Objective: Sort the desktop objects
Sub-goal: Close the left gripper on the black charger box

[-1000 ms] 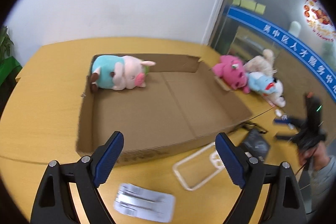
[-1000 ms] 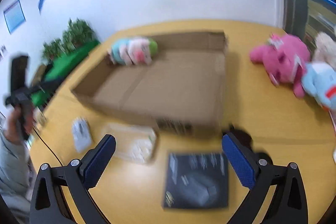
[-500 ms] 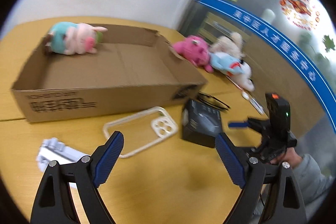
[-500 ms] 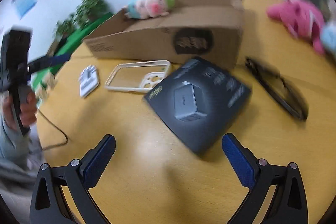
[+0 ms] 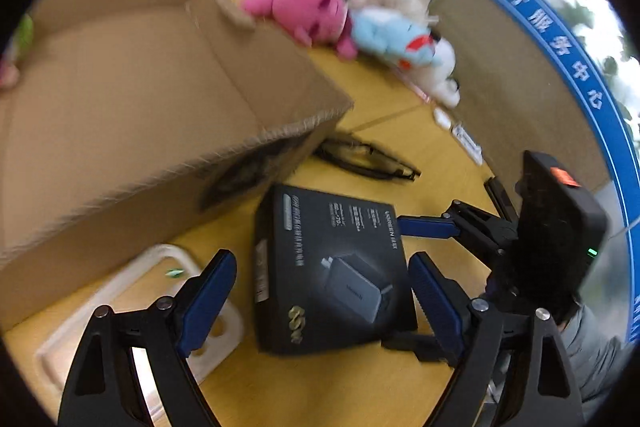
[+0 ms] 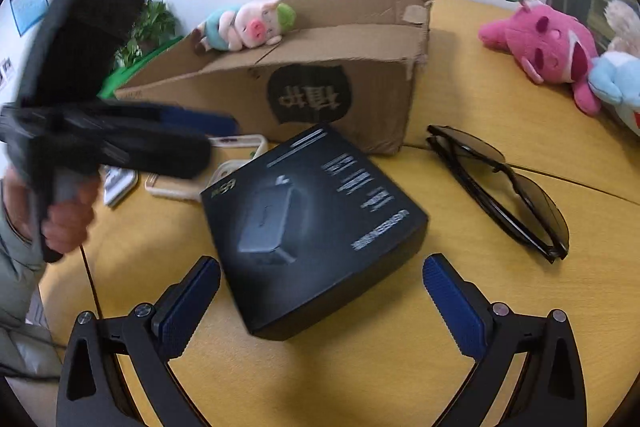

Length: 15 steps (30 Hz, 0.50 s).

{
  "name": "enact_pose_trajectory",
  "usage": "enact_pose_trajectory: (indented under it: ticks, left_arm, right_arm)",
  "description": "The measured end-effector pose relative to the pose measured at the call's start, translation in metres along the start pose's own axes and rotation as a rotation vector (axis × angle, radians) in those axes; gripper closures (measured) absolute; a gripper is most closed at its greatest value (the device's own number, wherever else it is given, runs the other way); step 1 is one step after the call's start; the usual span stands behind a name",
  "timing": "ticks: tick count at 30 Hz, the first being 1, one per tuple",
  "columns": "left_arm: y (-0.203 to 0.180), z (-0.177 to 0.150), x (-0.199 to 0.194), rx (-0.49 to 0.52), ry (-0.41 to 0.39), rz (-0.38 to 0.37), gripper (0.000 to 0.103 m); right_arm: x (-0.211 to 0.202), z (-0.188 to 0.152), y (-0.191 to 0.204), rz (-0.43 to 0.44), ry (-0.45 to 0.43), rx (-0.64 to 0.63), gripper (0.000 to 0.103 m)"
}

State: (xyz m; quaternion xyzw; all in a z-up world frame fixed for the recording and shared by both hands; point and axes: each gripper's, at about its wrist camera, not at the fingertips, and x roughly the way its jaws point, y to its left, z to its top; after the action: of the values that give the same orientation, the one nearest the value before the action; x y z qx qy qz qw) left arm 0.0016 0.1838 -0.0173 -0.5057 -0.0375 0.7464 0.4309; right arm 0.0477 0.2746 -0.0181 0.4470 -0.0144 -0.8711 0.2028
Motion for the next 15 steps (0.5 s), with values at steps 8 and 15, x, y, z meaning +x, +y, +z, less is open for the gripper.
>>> enact_pose_trajectory:
  ticks: [8,15]
  left_arm:
    - [-0.023,-0.04,0.006,0.012,0.098,0.044,0.029]
    - [-0.016,-0.092,-0.021,-0.129,0.087,0.036,0.023]
  right_arm:
    - [0.0,-0.017,0.019,0.043,-0.004,-0.006,0.0]
    - [-0.025,-0.053,0.063,0.076,0.002,-0.176,0.001]
